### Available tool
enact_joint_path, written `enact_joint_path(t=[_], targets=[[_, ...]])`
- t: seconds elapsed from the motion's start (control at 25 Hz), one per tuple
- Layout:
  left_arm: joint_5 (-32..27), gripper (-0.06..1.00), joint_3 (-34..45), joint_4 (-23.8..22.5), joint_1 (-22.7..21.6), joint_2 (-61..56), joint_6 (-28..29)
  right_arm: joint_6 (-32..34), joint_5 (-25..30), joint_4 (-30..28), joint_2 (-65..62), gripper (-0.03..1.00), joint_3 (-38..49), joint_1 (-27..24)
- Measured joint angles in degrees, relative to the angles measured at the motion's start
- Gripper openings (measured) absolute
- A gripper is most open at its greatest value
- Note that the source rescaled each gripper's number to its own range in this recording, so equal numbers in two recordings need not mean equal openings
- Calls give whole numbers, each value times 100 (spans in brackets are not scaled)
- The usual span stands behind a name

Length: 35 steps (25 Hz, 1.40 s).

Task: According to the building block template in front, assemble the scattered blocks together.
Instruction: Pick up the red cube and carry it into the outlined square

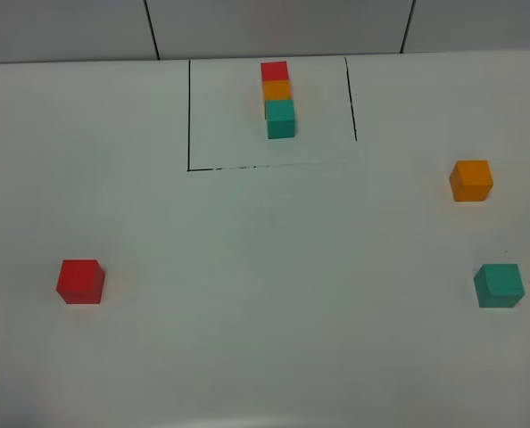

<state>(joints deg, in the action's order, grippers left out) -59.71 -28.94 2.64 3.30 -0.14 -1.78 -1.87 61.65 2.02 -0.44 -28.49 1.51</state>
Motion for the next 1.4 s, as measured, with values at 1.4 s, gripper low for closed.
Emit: enact_joint_path(t=[1.4], targets=[[43, 68, -12, 0, 0, 0, -13, 0, 0, 0, 0, 72, 0, 0]])
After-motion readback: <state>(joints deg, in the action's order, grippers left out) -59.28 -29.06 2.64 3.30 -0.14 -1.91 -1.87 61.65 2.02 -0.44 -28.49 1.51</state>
